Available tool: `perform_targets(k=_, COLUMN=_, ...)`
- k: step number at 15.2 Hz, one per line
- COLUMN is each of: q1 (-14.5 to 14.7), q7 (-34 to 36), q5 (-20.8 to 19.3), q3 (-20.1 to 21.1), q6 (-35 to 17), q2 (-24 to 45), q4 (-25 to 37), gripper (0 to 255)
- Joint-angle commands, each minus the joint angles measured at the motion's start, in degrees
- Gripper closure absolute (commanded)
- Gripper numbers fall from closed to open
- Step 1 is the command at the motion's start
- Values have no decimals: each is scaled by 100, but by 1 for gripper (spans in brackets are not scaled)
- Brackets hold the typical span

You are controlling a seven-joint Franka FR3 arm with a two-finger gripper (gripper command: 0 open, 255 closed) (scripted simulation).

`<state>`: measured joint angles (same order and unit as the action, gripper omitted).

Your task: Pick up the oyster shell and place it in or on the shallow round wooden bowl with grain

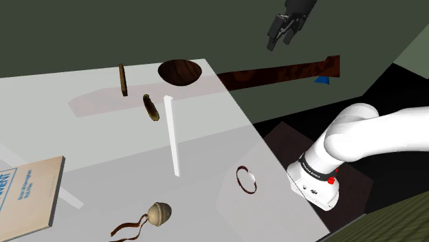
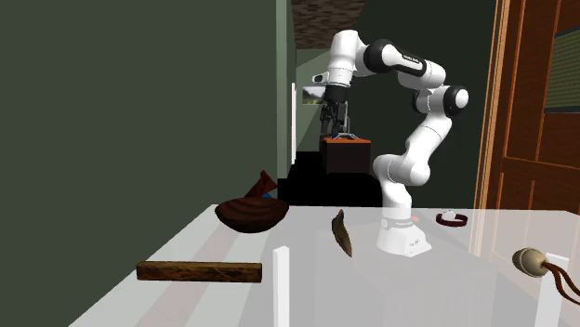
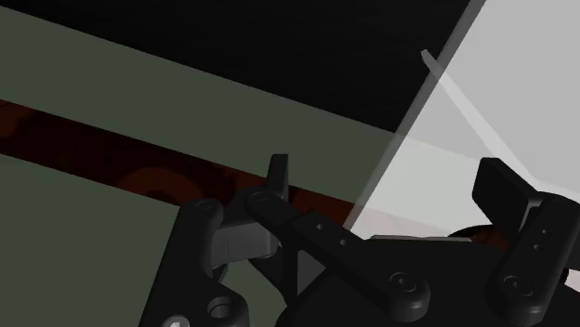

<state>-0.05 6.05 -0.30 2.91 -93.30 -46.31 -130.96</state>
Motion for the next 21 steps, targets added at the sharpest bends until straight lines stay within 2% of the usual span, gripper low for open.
perform_targets(k=1, q1=0, q7=0, q5=0, q3=0, q6=0, q2=0, q4=0, gripper=0)
perform_targets(k=12, q1=410, q7=751, q5=378, q3=1134, q6=-1494, q2=966, q4=-119, gripper=0)
perform_targets(k=21, q1=513, q7=1488, q5=187, q3=2143, q6=-2586, q2=2191, q4=319, gripper=0)
